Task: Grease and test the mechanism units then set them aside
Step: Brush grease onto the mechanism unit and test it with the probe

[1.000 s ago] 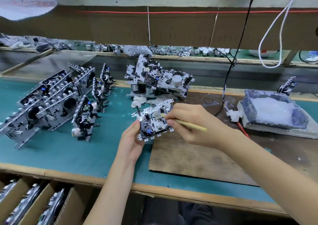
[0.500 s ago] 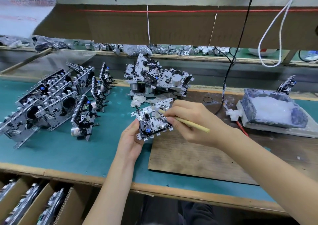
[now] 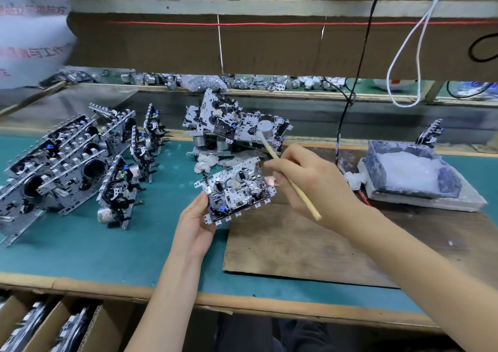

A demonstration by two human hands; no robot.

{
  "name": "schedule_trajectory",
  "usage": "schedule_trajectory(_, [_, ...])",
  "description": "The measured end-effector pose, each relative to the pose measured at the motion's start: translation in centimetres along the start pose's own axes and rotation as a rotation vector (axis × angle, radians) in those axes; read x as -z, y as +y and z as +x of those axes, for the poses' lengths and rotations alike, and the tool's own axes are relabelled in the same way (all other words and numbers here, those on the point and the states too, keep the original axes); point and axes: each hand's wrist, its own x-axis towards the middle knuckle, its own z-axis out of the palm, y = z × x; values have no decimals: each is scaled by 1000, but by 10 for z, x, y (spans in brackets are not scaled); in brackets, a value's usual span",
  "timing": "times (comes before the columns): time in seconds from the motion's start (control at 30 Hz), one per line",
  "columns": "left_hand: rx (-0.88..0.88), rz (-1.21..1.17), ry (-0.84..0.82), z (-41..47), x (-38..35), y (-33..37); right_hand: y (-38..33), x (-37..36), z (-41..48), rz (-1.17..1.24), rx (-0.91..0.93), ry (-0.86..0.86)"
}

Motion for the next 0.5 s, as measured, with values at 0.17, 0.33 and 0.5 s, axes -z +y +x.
schedule_trajectory(0.17, [15, -35, 38, 3, 0, -1, 30, 6, -28, -398, -443, -268])
schedule_trajectory(0.33, [22, 1, 26, 5, 1, -2, 43, 20, -59, -641, -740, -526])
schedule_trajectory(0.5, [17, 9, 7, 4, 2, -3, 41, 20, -75, -610, -776, -750])
